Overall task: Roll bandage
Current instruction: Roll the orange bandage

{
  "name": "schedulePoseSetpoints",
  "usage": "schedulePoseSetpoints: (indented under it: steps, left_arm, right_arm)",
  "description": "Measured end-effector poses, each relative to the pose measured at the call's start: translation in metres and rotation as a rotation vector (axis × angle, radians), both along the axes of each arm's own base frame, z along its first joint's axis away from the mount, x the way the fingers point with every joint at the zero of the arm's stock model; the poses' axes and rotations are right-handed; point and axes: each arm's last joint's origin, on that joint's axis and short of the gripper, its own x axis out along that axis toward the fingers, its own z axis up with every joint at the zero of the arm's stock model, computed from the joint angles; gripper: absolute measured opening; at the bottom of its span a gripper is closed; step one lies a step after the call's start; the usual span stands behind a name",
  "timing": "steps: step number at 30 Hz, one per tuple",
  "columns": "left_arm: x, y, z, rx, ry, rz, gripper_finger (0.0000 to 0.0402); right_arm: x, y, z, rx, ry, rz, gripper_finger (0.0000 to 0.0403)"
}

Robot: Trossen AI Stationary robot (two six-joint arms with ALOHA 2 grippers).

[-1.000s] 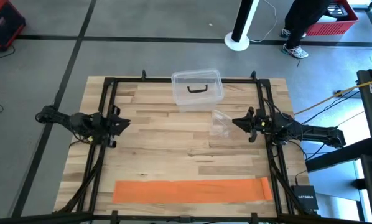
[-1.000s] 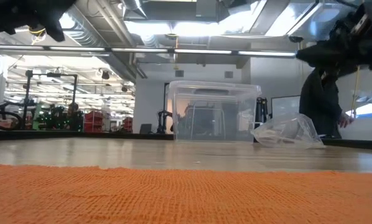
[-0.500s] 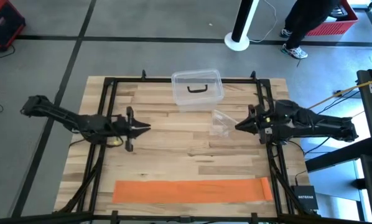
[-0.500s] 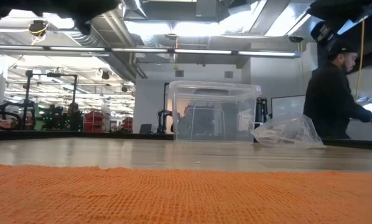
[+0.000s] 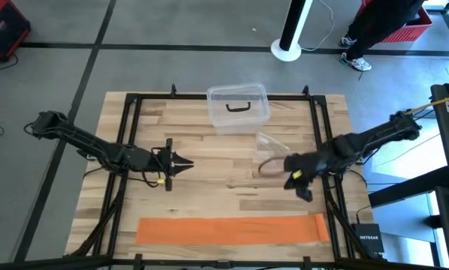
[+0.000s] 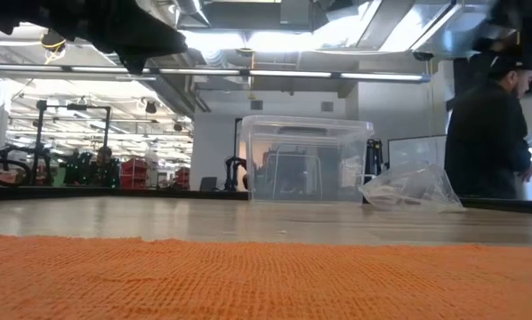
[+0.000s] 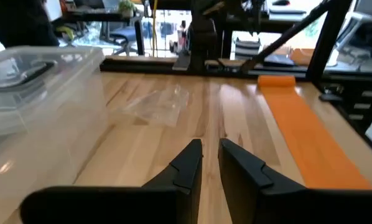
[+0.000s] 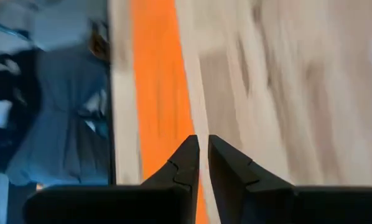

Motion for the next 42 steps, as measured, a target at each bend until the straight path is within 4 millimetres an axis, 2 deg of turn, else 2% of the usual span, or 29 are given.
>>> schedulePoseSetpoints:
  steps: [7,14,17,20,25,29,34,42]
  left_arm:
    - [0.001,0.0,-0.002,0.045,0.015,-0.008,0.0047]
    - [0.001,-0.001,-0.002,0.089,0.018,-0.018,0.0046]
    - [0.001,-0.001,-0.002,0.096,0.018,-0.02,0.0046]
    - [0.001,-0.001,-0.002,0.074,0.016,-0.016,0.0046]
    - [0.001,-0.001,-0.002,0.085,0.019,-0.019,0.0046]
    - [0.001,-0.001,-0.002,0.1,0.02,-0.024,0.0046]
    - [0.001,-0.001,-0.002,0.103,0.02,-0.024,0.0046]
    - [0.001,-0.001,-0.002,0.103,0.02,-0.024,0.0046]
  right_arm:
    - [-0.008,0.047,-0.037,0.064,0.486,-0.151,0.004]
    - [-0.02,0.088,-0.065,0.068,0.792,-0.249,0.0044]
    - [-0.024,0.1,-0.076,0.045,0.892,-0.303,0.0069]
    - [-0.026,0.109,-0.086,0.026,0.982,-0.348,0.0114]
    - [-0.024,0.117,-0.103,-0.024,1.036,-0.408,0.0189]
    - [-0.022,0.119,-0.115,-0.077,1.057,-0.428,0.022]
    - [-0.022,0.12,-0.129,-0.147,1.104,-0.434,0.0222]
    - [-0.024,0.117,-0.146,-0.169,1.106,-0.43,0.0196]
